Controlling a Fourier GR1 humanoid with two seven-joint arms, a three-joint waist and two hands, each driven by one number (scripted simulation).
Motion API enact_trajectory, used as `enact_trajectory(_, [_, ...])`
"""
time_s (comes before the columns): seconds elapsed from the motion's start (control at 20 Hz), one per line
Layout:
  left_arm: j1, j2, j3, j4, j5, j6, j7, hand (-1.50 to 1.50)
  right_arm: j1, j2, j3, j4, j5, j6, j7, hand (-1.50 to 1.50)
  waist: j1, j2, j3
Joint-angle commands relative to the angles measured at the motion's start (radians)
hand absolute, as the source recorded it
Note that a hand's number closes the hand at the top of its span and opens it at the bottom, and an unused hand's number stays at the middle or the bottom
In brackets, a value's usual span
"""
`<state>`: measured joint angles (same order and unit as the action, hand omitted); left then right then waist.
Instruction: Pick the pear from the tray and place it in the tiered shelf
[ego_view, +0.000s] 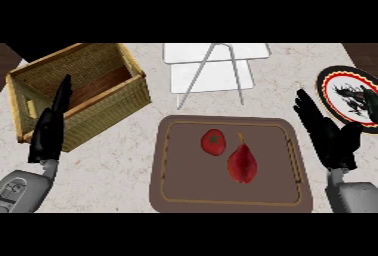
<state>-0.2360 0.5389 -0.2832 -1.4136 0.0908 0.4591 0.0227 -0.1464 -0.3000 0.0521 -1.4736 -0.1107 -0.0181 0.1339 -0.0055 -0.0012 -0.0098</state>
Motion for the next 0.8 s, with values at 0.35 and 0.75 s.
enact_trajectory(0.35, [0.054, -0.085, -0.01, -0.062, 0.075, -0.078, 0.0, 0.0, -0.06, 0.289, -0.234, -0.203, -0.338, -0.328, 0.036, 1.5, -0.087, -0.028, 0.056])
enact_trajectory(0.75, [0.108, -0.103, -0.035, -0.129, 0.115, -0.154, -0.011, 0.0, 0.203, 0.237, -0.176, -0.096, 0.321, -0.768, -0.12, -1.5, -0.047, 0.003, 0.01])
